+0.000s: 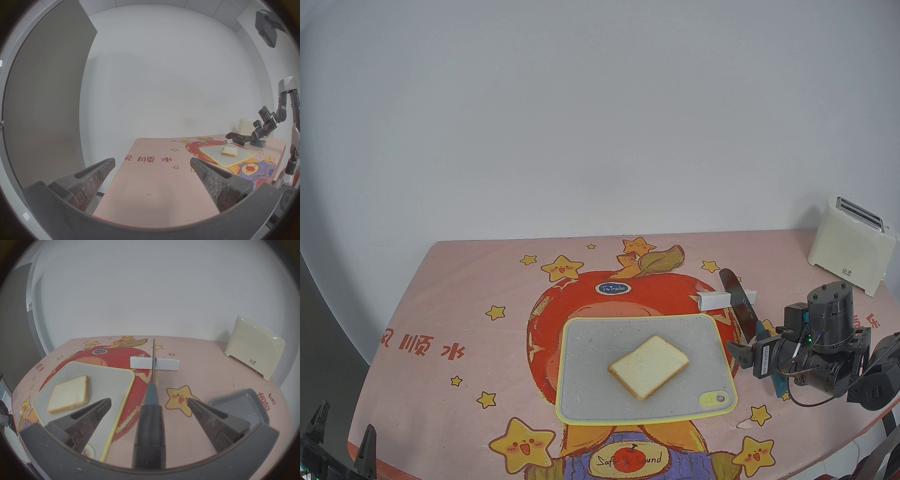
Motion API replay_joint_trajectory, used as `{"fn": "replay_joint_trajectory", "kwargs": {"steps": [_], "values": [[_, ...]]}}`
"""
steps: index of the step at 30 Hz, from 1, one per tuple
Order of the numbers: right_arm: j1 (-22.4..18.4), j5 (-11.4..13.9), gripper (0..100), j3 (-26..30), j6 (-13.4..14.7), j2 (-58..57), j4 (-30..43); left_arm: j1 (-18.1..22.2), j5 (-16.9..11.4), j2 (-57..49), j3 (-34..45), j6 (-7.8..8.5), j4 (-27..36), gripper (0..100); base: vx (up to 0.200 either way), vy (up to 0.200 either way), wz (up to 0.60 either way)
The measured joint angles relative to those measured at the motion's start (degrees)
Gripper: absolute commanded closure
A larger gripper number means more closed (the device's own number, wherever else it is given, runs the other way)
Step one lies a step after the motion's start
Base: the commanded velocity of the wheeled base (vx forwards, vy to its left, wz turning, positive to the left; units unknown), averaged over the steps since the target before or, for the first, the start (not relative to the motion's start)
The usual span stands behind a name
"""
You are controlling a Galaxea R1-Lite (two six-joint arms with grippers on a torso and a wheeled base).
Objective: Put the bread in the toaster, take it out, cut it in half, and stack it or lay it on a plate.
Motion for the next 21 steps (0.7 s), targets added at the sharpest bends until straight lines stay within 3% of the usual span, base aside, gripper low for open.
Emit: {"fn": "replay_joint_trajectory", "kwargs": {"steps": [1,2,21], "values": [[0.00,-0.02,0,0.06,0.00,0.00,0.04,0.00,0.00,0.00,0.00,0.00,-0.02,0,0.000,0.000,0.00],[0.00,-0.02,100,0.11,-0.02,0.01,0.09,0.00,0.00,0.00,0.00,0.00,0.00,0,0.000,0.000,0.00],[0.04,-0.02,100,0.50,-0.17,-0.21,-0.32,0.00,0.00,0.00,0.00,0.10,-0.02,0,0.000,0.000,0.00]]}}
